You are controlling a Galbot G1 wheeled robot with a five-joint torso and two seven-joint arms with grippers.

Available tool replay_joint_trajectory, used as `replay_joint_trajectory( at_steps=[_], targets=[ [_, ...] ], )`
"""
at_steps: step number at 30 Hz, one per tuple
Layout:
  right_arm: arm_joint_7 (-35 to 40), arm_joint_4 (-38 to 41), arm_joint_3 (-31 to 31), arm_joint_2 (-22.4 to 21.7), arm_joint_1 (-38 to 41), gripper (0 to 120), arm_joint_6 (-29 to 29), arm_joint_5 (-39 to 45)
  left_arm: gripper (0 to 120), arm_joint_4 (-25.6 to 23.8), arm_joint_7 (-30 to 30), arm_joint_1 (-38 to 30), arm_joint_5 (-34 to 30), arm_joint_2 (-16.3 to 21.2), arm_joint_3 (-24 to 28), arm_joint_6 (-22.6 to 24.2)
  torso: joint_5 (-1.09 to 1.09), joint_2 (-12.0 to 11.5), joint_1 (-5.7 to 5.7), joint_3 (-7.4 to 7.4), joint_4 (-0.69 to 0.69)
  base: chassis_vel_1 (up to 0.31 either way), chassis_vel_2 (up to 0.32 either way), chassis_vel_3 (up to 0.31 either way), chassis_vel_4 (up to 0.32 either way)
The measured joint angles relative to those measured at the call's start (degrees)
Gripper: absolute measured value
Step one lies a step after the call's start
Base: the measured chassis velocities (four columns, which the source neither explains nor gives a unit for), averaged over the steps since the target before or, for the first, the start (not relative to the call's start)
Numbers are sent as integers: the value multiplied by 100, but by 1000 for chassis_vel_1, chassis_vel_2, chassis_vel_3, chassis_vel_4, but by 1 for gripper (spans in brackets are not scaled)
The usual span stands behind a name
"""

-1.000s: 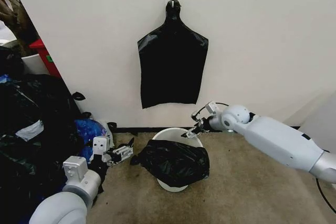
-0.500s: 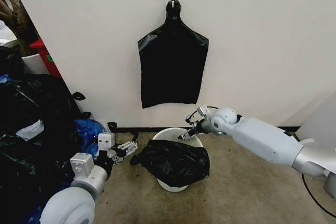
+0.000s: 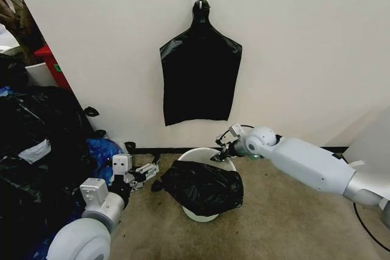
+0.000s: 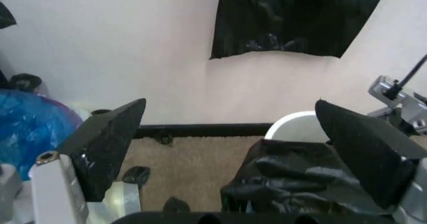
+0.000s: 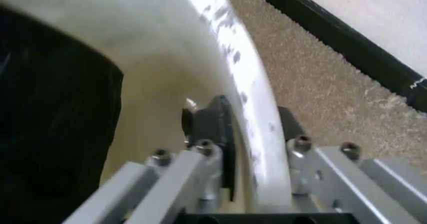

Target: Place the garbage bag over the trash bin.

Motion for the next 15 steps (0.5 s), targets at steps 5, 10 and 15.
replay_joint_trajectory(
  at_steps=[5, 10, 15],
  targets=[
    [-24, 366, 160, -317, -64, 0, 1, -50, 100, -35, 52, 59, 88, -56, -13, -6, 0, 0, 0, 0, -2, 0, 0, 0, 0],
    [171, 819, 350, -687, -194, 0, 0, -73, 100, -19, 79, 58, 205, -67, -9, -69, 1, 0, 0, 0, -2, 0, 0, 0, 0],
    [1326, 1697, 1061, -1212, -877, 0, 0, 766, 100, 94, 138, 4, 430, -148, -69, -421, -1, 0, 0, -1, -2, 0, 0, 0, 0]
  ],
)
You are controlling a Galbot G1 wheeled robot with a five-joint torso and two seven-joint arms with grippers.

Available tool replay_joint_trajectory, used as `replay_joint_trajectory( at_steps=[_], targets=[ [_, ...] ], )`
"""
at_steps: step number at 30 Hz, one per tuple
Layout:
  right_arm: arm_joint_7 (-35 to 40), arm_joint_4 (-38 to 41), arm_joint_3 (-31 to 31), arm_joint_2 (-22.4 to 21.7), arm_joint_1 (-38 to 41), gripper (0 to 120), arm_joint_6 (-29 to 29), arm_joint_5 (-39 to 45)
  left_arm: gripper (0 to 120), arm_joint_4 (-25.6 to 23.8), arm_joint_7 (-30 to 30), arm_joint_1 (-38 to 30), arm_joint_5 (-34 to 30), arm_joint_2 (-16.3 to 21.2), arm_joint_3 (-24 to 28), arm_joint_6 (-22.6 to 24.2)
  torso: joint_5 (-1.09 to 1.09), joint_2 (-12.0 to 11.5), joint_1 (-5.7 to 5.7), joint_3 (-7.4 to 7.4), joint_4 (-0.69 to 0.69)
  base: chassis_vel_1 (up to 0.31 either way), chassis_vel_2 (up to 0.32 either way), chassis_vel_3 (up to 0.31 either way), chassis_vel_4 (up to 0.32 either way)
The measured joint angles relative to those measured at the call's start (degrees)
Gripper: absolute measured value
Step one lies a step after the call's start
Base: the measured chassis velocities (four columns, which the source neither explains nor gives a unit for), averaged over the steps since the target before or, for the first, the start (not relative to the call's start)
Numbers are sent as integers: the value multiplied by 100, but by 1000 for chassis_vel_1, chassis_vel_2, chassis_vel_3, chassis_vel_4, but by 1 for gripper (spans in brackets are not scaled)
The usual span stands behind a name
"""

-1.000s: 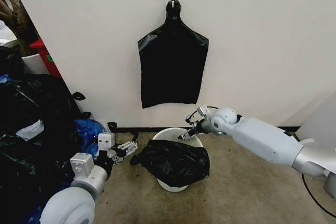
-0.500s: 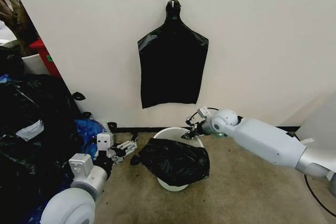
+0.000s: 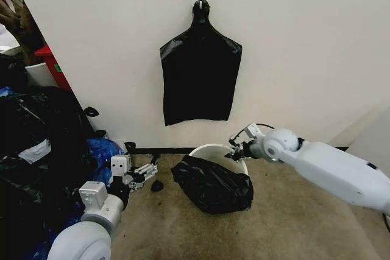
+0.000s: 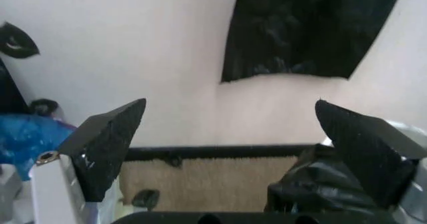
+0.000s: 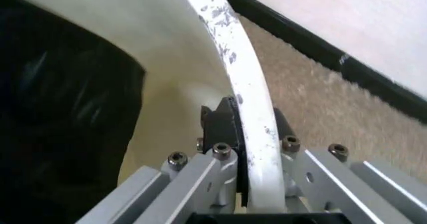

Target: Place the garbage bag over the trash bin.

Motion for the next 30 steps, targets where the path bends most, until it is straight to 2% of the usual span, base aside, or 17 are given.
replay_joint_trajectory(
  at_steps=[1, 3, 4, 5, 6, 8, 14, 19, 21, 24, 25, 27, 28, 30],
  targets=[
    [0, 0, 0, 0, 0, 0, 0, 0, 100, 0, 0, 0, 0, 0, 0, 0, 0, 0, 0, 0, 0, 0, 0, 0, 0],
    [826, 276, 516, -60, -463, 0, 0, 733, 100, 45, -2, -22, 0, -36, -47, -95, 2, 0, 0, 0, 0, 0, 0, 0, 0],
    [1504, 442, 884, -52, -779, 0, 0, 1230, 100, 71, -4, -41, -5, -57, -83, -144, 1, 0, 0, 0, 0, 0, 0, 0, 0],
    [1725, 489, 1017, -41, -879, 0, 0, 1393, 100, 79, -5, -50, -13, -63, -97, -159, 1, 0, 0, 0, 0, 0, 0, 0, 0],
    [2441, 615, 1509, 28, -1207, 0, 0, 1995, 100, 103, -12, -68, -41, -76, -136, -198, 2, 0, 0, 0, 0, 0, 0, 0, 0],
    [2940, 714, 2002, 114, -1495, 0, 2, 2452, 100, 113, -20, -86, -78, -77, -166, -221, 0, 0, 0, 0, 1, 0, 0, 0, 0],
    [3383, 858, 2495, 190, -1812, 0, 15, 2760, 100, 123, -71, -110, -139, -55, -193, -259, 0, 0, 0, 0, 3, 0, 0, 0, 0],
    [4518, 1282, 3133, 375, -2300, 0, 42, 3350, 100, 135, -122, -151, -230, -16, -260, -325, 1, 0, 0, 0, 0, 0, 0, 0, 0],
    [5432, 1693, 3502, 560, -2736, 0, 370, 3800, 100, 168, -184, -170, -339, 58, -347, -414, -2, 0, 0, 0, 1, 0, 0, 0, 0],
    [5934, 1931, 3622, 805, -3088, 0, 891, 3869, 100, 284, -250, -237, -382, 96, -388, -559, -3, 0, 0, 0, 0, 0, 0, 0, 0],
    [5934, 1931, 3622, 805, -3088, 0, 891, 3869, 100, 284, -250, -237, -382, 96, -388, -559, -3, 0, 0, 0, 0, 0, 0, 0, 0],
    [6210, 1988, 3648, 1152, -3311, 0, 1166, 3773, 100, 350, -290, -288, -407, 87, -387, -647, 0, 0, 0, 0, 1, 0, 0, 0, 0],
    [6221, 1985, 3600, 1306, -3421, 0, 1255, 3439, 100, 368, -299, -297, -431, 86, -371, -698, 0, 0, 0, 0, 3, 0, 0, 0, 0],
    [6218, 1888, 3437, 1534, -3587, 0, 1408, 2785, 100, 389, -299, -274, -438, 77, -343, -778, -2, 0, 0, 0, -1, 0, 0, 0, 0]
  ],
)
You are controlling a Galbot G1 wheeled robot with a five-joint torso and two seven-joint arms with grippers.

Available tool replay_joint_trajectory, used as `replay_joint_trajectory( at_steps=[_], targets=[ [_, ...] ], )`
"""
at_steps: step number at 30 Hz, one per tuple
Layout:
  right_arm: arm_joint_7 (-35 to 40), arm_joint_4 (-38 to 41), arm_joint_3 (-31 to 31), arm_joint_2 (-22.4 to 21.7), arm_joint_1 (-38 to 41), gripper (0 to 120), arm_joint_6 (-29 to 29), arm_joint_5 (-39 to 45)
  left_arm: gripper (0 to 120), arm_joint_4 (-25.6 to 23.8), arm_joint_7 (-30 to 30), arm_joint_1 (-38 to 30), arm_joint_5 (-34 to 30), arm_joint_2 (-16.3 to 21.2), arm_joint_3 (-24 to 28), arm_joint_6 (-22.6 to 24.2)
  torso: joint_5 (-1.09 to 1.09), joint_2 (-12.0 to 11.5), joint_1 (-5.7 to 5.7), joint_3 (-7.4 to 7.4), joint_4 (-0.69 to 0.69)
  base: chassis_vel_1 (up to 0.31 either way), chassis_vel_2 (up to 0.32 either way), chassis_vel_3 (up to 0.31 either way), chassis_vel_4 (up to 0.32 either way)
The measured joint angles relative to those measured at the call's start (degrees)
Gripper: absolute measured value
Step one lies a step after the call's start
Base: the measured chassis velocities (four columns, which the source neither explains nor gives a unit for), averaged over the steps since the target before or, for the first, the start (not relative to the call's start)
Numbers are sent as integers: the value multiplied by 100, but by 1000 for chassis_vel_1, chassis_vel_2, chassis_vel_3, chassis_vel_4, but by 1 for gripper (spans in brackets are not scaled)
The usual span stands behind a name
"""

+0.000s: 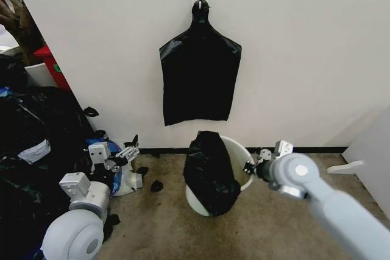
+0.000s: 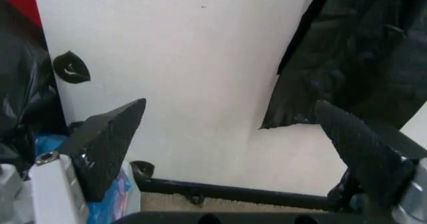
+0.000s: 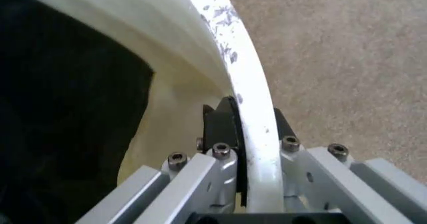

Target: Place the garbage bag over the trash bin.

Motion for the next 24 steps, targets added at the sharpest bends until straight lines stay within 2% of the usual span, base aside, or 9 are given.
replay_joint_trajectory(
  at_steps=[5, 14, 19, 24],
  targets=[
    [-68, -146, -173, 300, -215, 0, 219, -809, 100, -40, 4, 118, 8, -43, 18, -39, 1, 0, 0, 0, 2, 0, 0, 0, 0],
    [33, -191, -149, 439, -325, 1, 278, -875, 100, -136, 65, 183, 113, -120, 132, -43, 1, 0, 0, 0, 1, 0, 0, 0, 0],
    [30, -165, -168, 408, -307, 16, 276, -861, 100, -135, 105, 225, 177, -190, 170, -60, 1, 0, 0, 0, 1, 0, 0, 0, 0],
    [71, -39, -178, 290, -257, 38, 278, -843, 100, -189, 138, 266, 217, -253, 182, -74, 2, 0, 0, 0, 2, 0, 0, 0, 0]
  ],
)
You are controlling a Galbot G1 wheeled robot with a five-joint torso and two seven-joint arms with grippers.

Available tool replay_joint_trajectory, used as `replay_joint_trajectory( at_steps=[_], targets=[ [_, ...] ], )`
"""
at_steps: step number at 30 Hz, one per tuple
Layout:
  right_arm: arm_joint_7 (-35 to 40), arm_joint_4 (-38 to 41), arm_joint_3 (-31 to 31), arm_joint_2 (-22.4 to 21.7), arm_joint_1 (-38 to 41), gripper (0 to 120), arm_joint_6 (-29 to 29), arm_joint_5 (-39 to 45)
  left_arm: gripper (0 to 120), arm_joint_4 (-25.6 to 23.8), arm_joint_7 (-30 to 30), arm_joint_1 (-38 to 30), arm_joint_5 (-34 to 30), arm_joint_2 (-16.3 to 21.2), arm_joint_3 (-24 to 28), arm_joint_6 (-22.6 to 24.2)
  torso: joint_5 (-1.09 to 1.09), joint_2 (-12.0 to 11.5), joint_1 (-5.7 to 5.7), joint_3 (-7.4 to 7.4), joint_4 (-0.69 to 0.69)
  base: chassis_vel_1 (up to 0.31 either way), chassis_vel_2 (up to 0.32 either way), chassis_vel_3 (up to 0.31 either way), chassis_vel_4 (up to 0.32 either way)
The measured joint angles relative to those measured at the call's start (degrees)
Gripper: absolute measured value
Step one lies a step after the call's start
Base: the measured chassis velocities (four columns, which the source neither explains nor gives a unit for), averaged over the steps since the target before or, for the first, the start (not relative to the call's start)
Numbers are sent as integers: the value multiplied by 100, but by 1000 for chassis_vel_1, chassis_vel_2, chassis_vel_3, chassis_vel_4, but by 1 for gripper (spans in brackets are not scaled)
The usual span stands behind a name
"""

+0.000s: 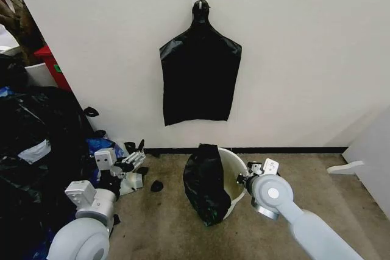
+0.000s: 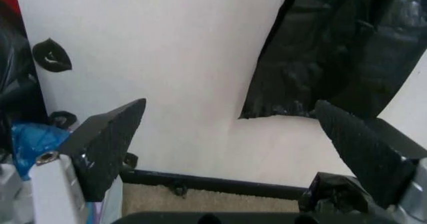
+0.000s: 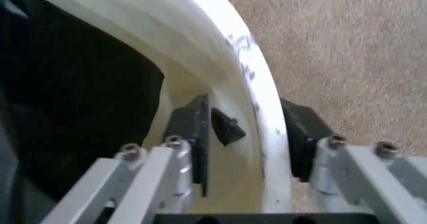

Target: Place the garbage bag over the trash bin.

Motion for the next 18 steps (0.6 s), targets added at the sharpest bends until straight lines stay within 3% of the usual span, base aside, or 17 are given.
replay_joint_trajectory(
  at_steps=[7, 9, 10, 15, 18],
  targets=[
    [8, 682, 107, -547, 44, 61, -10, -226, 100, -12, 1, 6, 1, -22, -49, -11, 0, 0, 0, 0, -1, 0, 0, 0, 0],
    [8, 682, 107, -547, 44, 61, -10, -226, 100, -12, 1, 6, 1, -22, -49, -11, 0, 0, 0, 0, -1, 0, 0, 0, 0],
    [-217, 1192, 122, -729, 21, 71, 31, -652, 100, 11, -3, 7, 15, -25, -55, -15, -1, 0, 0, 0, -1, 0, 0, 0, 0],
    [-916, 1946, -373, -574, 61, 93, 11, -1768, 100, 92, 1, 9, 102, 120, -55, -27, -1, 0, 0, 0, 1, 0, 0, 0, 0],
    [-1218, 1988, -664, -451, 20, 98, -112, -2222, 100, 168, 5, -34, 128, 169, -36, -33, -1, 0, 1, 0, 2, 0, 0, 0, 0]
  ],
)
